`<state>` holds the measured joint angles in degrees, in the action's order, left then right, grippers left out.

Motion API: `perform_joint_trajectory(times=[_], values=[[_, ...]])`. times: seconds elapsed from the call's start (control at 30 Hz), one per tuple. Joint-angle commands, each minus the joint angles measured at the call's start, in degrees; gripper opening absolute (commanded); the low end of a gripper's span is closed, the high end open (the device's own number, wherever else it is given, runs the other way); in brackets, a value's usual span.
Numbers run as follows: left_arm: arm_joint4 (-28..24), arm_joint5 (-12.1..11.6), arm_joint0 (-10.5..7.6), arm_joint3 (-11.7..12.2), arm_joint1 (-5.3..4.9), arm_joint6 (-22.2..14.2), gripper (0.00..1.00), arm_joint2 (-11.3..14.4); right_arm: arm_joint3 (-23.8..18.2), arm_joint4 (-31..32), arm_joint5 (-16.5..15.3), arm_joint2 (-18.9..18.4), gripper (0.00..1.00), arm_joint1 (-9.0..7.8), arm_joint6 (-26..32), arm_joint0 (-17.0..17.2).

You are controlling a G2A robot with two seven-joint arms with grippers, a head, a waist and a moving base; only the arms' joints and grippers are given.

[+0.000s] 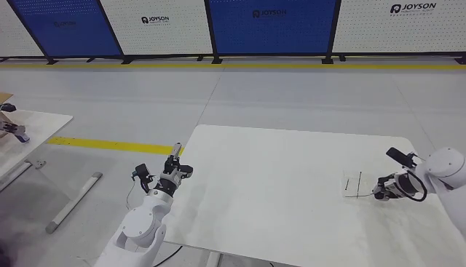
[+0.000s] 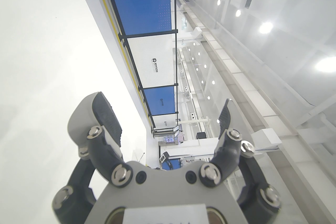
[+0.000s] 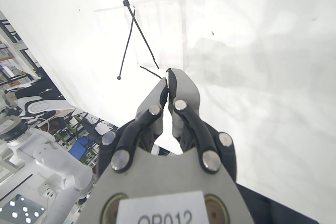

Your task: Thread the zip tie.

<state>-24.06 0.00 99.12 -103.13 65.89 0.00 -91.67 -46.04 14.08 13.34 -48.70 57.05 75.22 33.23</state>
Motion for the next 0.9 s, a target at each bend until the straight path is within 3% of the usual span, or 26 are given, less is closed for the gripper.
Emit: perform_joint_trajectory(times=[0.0,0.13,0.27,0.6,0.87], values=[[0.0,0.0,0.0,0.0,0.0,0.0,1.0,0.0,-0.5,0.2,0.1,-0.4,0.0,-0.2,0.0,0.2],[0.0,0.0,0.0,0.0,0.0,0.0,1.0,0.0,-1.9,0.7,0.6,-1.6,0.0,-0.81,-0.4,0.8],[0.0,0.0,0.0,0.0,0.0,0.0,1.0,0.0,-3.5,-0.1,-0.9,-4.3,0.0,-2.04,-0.1,2.3],[0.0,0.0,0.0,0.0,0.0,0.0,1.0,0.0,-9.7,-5.5,-6.9,-15.5,0.0,-6.57,2.2,9.7],[0.0,0.0,0.0,0.0,0.0,0.0,1.0,0.0,-9.7,-5.5,-6.9,-15.5,0.0,-6.57,2.2,9.7]])
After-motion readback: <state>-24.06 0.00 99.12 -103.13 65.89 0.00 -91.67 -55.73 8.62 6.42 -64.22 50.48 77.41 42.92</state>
